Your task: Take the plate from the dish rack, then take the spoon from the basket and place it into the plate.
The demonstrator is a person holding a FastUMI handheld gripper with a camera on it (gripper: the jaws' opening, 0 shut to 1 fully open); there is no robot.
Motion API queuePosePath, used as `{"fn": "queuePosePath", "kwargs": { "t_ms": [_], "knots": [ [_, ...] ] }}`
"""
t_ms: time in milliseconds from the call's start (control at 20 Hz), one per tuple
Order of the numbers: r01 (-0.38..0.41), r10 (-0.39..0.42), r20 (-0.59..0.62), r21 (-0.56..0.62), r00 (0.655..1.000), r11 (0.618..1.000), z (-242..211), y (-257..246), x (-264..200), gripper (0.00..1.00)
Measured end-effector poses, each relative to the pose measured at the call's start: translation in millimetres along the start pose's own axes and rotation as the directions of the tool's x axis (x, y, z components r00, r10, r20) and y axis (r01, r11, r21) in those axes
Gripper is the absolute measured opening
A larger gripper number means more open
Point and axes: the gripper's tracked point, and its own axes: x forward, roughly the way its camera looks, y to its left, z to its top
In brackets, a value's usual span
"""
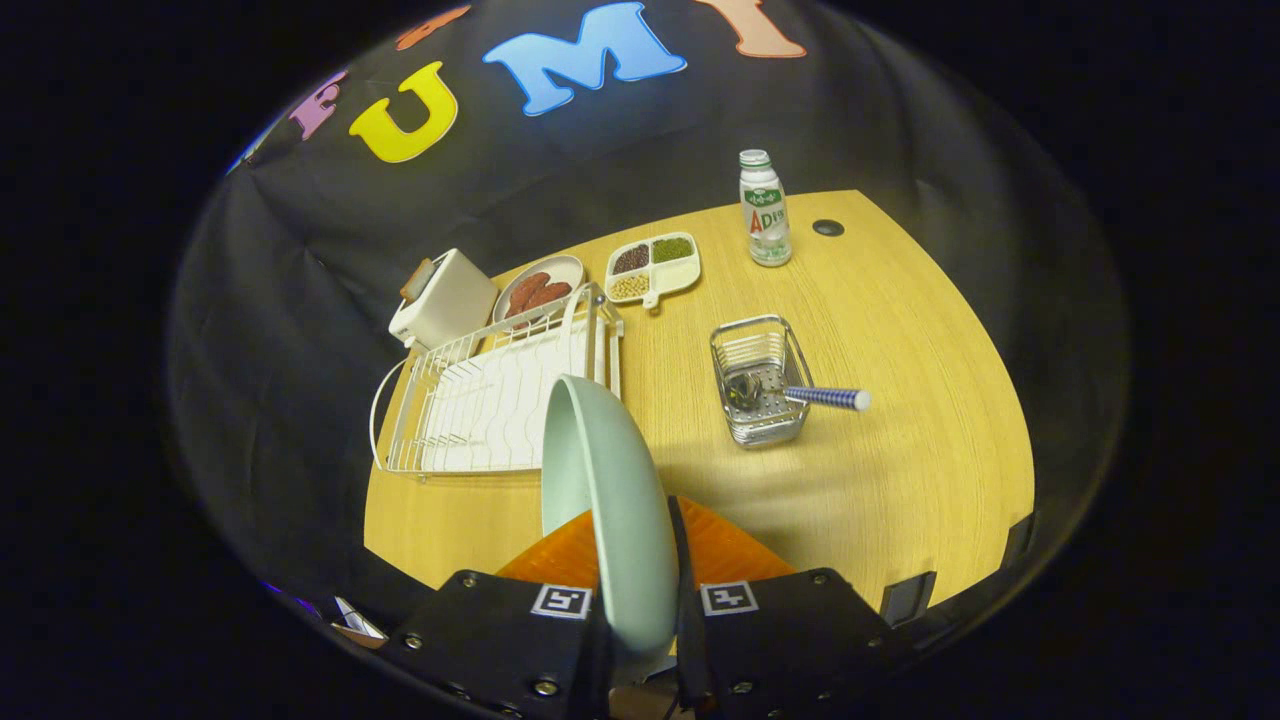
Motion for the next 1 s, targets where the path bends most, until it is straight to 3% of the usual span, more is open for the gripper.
{"fn": "queuePosePath", "kwargs": {
  "t_ms": [350,800,1000],
  "knots": [
    [-0.076,0.085,-0.091,0.103,0.992,0.992,-63.8,-17.8,38.5,0.26],
    [-0.190,0.212,-0.096,0.200,0.972,0.961,-82.9,-21.8,73.7,0.25],
    [-0.177,0.203,-0.099,0.224,0.974,0.958,-82.3,-35.0,84.4,0.31]
  ]
}}
